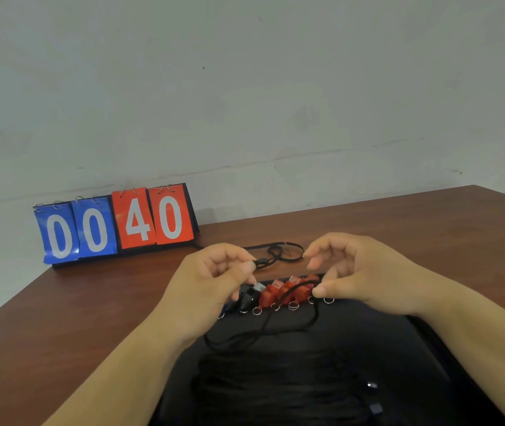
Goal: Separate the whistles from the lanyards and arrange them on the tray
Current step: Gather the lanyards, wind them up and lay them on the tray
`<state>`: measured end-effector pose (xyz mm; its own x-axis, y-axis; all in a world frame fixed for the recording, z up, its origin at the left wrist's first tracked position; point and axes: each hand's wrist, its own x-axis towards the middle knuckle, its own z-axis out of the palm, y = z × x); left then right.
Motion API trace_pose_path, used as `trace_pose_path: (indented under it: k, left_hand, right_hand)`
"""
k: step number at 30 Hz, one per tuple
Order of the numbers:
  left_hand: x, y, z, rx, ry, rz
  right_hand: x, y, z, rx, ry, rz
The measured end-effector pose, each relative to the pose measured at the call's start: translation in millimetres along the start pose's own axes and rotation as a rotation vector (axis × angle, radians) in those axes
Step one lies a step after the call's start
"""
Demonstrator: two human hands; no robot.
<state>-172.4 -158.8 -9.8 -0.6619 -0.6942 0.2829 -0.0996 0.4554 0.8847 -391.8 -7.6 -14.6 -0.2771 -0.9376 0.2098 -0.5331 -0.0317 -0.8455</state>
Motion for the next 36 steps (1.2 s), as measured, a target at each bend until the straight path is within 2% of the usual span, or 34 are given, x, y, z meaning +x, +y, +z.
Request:
trace_pose_path:
  k: [3,9,12,21,29,36]
  left_hand:
    - [-2.0,-0.8,4.7,0.032,-0.039,0.029]
    - [-0.1,2.6,3.1,0.106,-0.112,-0.02]
    - [-0.8,4.6,3.6,0.066,-0.133,-0.028]
    - [-6.8,6.0,17.4,0.069,-0.115,0.01]
    - [-8.2,6.1,22.2,-0.017,-0.051,0.04]
    - [-9.4,5.5,26.6,-0.018,-0.106,0.092]
  right_hand:
    - [-2.3,-3.6,5.4,0.009,-0.045,-0.013]
    - [-3.8,-7.0,11.0,-0.055,-0.103,0.005]
    - [-5.6,-10.8,11.4,-0.067,-0.093,-0.005]
    - [-6.6,-14.3,17.2,0.006,-0.045,-0.077]
    - [-9.4,-18.9,19.8,-0.037,-0.097,-0.029]
    - [-8.1,-18.1,22.8,0.023,-0.071,-0.081]
